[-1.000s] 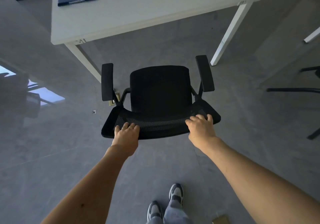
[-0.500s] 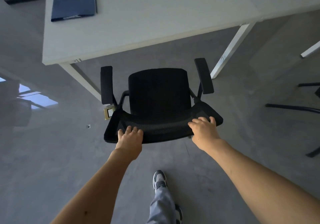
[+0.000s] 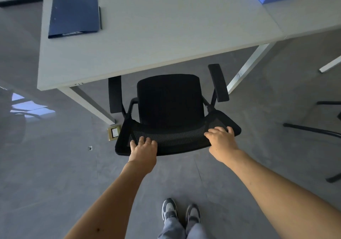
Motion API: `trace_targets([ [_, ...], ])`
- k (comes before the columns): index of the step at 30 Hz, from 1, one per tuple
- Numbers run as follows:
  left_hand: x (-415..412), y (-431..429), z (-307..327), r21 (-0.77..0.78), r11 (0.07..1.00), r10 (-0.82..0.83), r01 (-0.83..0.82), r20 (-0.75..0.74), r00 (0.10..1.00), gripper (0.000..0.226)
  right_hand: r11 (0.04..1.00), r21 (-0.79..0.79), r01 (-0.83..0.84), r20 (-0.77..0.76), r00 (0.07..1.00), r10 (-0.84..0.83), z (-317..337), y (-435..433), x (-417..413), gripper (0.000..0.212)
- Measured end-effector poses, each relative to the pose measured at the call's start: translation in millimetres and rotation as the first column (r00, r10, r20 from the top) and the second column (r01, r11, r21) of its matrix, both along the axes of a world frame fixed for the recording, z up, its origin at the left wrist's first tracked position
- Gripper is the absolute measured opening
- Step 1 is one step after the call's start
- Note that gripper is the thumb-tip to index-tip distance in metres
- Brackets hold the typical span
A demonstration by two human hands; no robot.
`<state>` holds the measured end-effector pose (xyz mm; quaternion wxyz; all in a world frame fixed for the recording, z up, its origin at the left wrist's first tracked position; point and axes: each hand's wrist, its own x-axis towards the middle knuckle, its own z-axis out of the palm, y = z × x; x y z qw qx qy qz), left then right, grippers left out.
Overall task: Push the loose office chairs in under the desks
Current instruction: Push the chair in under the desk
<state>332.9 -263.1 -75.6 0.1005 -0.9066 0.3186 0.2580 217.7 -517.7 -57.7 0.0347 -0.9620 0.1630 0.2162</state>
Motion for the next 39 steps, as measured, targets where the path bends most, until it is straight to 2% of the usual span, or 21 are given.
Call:
trace_targets([
  [11,64,-56,5,-0.011,0.999,0.038,-0.038,-0.014,0.999,0.045,1.000,0.012,-0.019,0.008,1.000,0.019,1,-59,71,0.049],
  [18,101,-95,11,0.018,0.998,0.065,-0.065,-0.015,0.998,0.051,0.999,0.046,-0.016,0.017,1.000,0.015,2,-96,112,0.047],
  [28,159,-148,5,-0.008,0.996,0.094,-0.094,-0.002,0.996,0.044,0.999,0.022,-0.046,0.033,0.998,0.045,-3,-153,176,0.045],
  [39,211,-201,3,0.034,0.991,0.131,-0.129,-0.051,0.990,0.047,0.996,0.002,-0.087,-0.062,0.994,0.087,3,-211,243,0.049],
])
